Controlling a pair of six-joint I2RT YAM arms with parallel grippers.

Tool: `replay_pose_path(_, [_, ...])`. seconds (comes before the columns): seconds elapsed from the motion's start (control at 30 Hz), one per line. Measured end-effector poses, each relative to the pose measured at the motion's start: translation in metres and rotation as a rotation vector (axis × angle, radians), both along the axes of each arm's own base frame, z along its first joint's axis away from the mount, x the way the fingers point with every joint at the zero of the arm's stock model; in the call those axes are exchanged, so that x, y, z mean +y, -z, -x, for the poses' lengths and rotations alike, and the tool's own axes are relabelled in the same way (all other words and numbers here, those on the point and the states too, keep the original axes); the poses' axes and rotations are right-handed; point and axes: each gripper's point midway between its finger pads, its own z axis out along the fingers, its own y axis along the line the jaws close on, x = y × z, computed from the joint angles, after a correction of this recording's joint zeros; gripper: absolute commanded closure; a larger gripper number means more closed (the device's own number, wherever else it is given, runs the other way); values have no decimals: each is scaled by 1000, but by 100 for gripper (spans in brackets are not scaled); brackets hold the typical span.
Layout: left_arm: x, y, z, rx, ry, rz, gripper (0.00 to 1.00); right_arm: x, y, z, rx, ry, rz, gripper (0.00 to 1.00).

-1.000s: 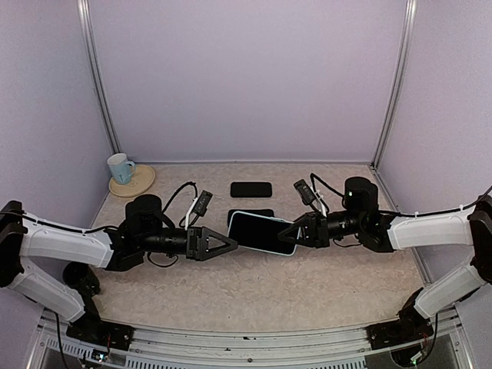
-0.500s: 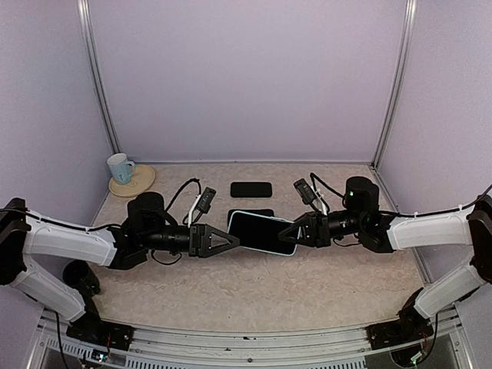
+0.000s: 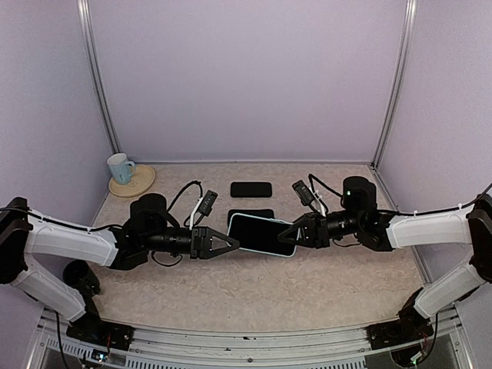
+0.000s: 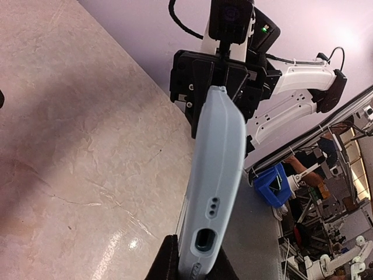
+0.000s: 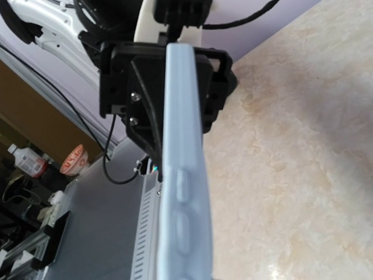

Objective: Put the phone into the phone case
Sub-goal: Press the corner of the phone case at the bottom right corner of the phone case.

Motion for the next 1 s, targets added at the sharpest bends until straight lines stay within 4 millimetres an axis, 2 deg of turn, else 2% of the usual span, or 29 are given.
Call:
replay_pose_path(0.2, [1, 2, 0, -12, 1, -12, 100, 0, 2, 0, -9, -1, 5, 100])
replay_pose_path(0.37, [3, -11, 5, -58, 9, 8, 96, 0, -7, 3, -5, -27, -27, 100])
replay_pose_path(0.5, [6, -26, 10, -96, 9, 40, 80, 0, -17, 6, -2, -55, -66, 100])
replay_pose_path(0.57, [9, -29, 14, -105, 14, 54, 77, 0, -18, 6, 2, -67, -77, 100])
replay_pose_path(0.77, [21, -34, 13, -107, 5, 94, 58, -10, -9, -4, 53, -51, -67, 100])
replay_pose_path(0.87, [28, -49, 14, -124, 10, 151, 42, -14, 3, -12, 95, -14, -42, 100])
replay_pose_path(1.0, [34, -60, 9, -135, -11, 184, 24, -16, 8, -14, 110, -1, -32, 100])
